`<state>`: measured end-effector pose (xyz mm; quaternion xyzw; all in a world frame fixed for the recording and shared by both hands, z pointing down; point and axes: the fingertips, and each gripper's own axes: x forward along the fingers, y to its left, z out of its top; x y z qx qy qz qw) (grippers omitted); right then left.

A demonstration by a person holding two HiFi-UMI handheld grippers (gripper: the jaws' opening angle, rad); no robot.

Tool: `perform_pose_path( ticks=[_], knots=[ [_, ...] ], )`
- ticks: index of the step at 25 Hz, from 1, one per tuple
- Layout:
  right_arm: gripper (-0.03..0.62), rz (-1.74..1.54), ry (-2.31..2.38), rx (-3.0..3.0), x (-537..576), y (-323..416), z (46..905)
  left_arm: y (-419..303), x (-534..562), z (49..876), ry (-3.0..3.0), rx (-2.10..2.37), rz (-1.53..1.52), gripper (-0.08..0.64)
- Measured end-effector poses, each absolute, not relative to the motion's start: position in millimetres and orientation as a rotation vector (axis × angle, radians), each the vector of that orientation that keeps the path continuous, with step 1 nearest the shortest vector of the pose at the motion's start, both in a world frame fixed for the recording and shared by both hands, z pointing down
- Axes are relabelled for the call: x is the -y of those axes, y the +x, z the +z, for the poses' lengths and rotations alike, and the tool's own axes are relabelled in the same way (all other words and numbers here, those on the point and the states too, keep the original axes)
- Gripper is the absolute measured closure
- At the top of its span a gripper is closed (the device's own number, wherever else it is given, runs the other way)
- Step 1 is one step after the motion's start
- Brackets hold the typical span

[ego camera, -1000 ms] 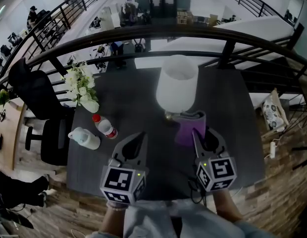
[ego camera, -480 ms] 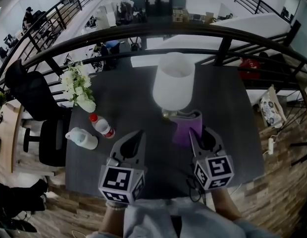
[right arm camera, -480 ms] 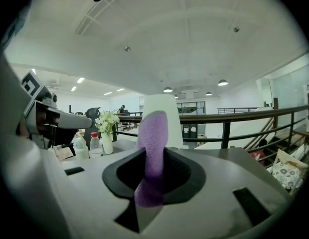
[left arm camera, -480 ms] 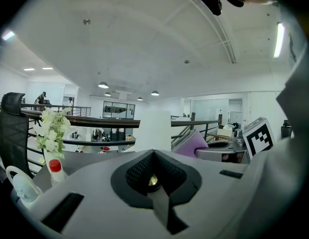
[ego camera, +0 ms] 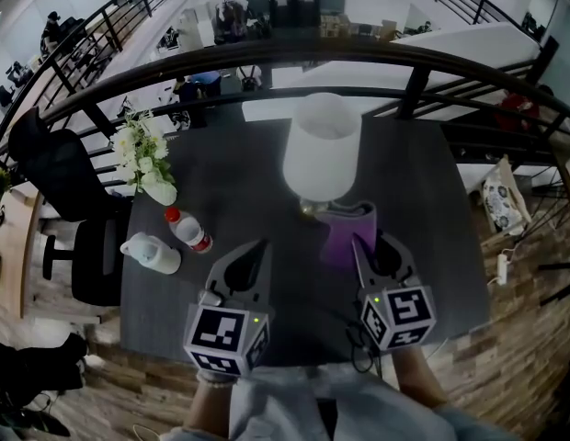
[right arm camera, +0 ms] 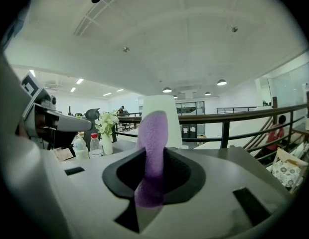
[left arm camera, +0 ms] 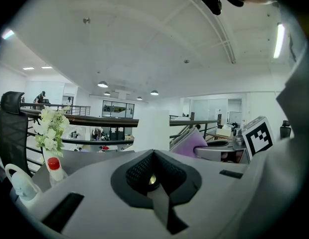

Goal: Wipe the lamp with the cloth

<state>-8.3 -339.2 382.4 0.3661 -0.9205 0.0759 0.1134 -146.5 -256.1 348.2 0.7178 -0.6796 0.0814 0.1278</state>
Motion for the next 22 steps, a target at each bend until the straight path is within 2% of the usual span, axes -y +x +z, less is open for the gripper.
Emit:
perform_pose_path(
  ticks=[22],
  knots=[
    [0.499,0.208,1.034,2.678,334.4,-8.7,386.6,-145.2,255.1,352.9,2.089,1.968,0.241,0.551]
  ],
)
